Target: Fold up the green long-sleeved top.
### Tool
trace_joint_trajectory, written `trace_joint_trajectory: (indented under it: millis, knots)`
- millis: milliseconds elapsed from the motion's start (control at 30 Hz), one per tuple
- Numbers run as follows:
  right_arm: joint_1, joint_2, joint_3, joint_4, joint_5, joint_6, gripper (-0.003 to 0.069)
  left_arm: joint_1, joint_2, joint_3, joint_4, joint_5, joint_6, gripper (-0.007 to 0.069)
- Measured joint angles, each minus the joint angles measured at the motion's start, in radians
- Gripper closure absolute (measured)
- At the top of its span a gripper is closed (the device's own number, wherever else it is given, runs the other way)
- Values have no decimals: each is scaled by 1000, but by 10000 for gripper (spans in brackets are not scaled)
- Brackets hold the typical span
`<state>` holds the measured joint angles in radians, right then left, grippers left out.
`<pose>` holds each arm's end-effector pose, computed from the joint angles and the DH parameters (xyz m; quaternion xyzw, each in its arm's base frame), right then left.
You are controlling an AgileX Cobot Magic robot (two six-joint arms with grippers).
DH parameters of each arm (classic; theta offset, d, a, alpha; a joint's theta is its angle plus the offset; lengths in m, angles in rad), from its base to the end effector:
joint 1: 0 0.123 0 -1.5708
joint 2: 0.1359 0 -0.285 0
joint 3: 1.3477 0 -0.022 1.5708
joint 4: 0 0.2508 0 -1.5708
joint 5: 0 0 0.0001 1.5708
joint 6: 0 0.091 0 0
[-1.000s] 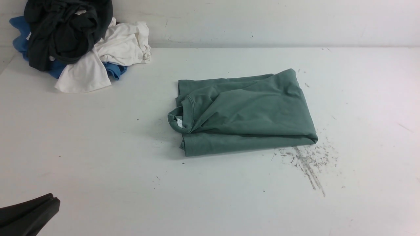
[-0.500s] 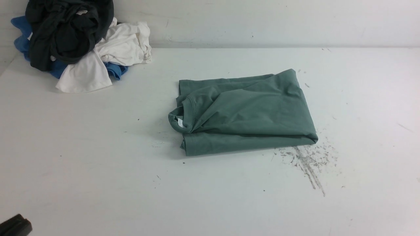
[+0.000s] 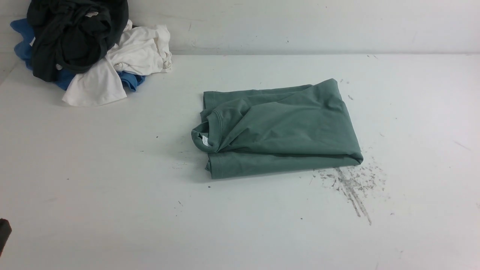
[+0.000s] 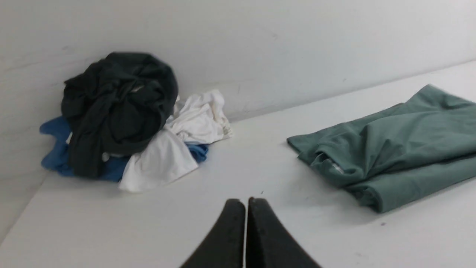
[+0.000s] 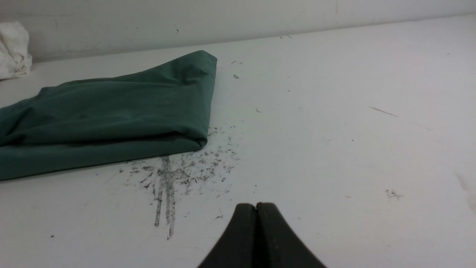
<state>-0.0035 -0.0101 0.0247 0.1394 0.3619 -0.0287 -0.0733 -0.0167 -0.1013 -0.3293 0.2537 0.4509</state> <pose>0.0530 0.0043 0.1731 0.0274 0.8001 0.0491 0.5972 0.0480 -0.0110 0.2262 0.1015 0.7123 -0.0090 0.6945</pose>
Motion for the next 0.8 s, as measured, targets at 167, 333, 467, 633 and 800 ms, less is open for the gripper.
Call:
trace_joint_trajectory:
  millis: [167,333,467,633,800]
  knots:
    - [0,0,0,0,0,0,673,0,0,120,258,-47,-320,631]
    - [0,0,0,0,0,0,673,0,0,126,411,91,-518,631]
    - [0,0,0,0,1,0,673,0,0,123,432,126,-537,631]
    - [0,0,0,0,1,0,673,1,0,123,432,130,-537,631]
    - [0,0,0,0,1,0,673,1,0,123,356,129,-437,631]
